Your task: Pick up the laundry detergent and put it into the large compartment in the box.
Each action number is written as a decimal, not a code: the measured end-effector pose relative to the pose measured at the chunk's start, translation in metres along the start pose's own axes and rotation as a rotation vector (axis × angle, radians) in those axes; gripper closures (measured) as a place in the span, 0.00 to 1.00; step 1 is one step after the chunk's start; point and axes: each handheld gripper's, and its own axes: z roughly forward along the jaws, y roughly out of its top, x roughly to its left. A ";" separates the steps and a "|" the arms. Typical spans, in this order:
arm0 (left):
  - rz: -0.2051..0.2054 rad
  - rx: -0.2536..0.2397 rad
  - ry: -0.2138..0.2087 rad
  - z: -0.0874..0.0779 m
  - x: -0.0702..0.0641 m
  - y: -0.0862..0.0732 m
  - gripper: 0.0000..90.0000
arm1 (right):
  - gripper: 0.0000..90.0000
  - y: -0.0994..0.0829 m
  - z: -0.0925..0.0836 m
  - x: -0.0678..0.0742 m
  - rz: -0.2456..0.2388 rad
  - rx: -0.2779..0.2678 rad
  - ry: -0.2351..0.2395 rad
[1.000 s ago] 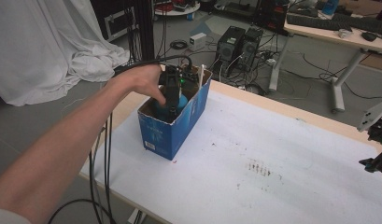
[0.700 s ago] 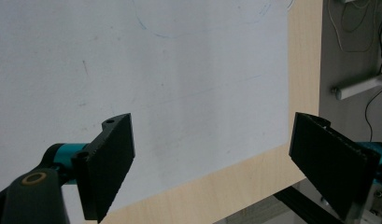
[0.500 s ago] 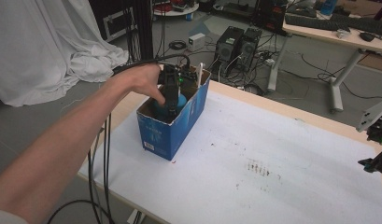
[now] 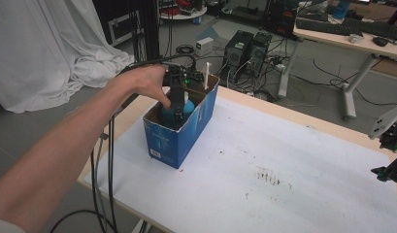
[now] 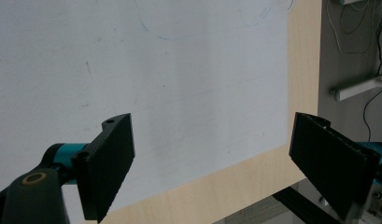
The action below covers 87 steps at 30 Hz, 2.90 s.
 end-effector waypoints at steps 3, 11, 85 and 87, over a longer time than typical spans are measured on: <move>0.002 -0.004 0.000 -0.006 -0.001 0.002 0.31 | 0.15 -0.001 -0.001 0.000 0.000 -0.002 0.001; 0.007 -0.030 0.037 -0.029 -0.006 0.006 0.27 | 0.15 -0.002 -0.003 0.000 0.003 -0.001 -0.002; 0.451 0.001 0.003 0.032 -0.151 0.159 0.20 | 0.15 0.001 -0.004 0.017 0.005 -0.006 0.009; 0.457 0.003 0.002 0.036 -0.153 0.160 0.20 | 0.15 0.001 -0.002 0.018 0.003 -0.010 0.011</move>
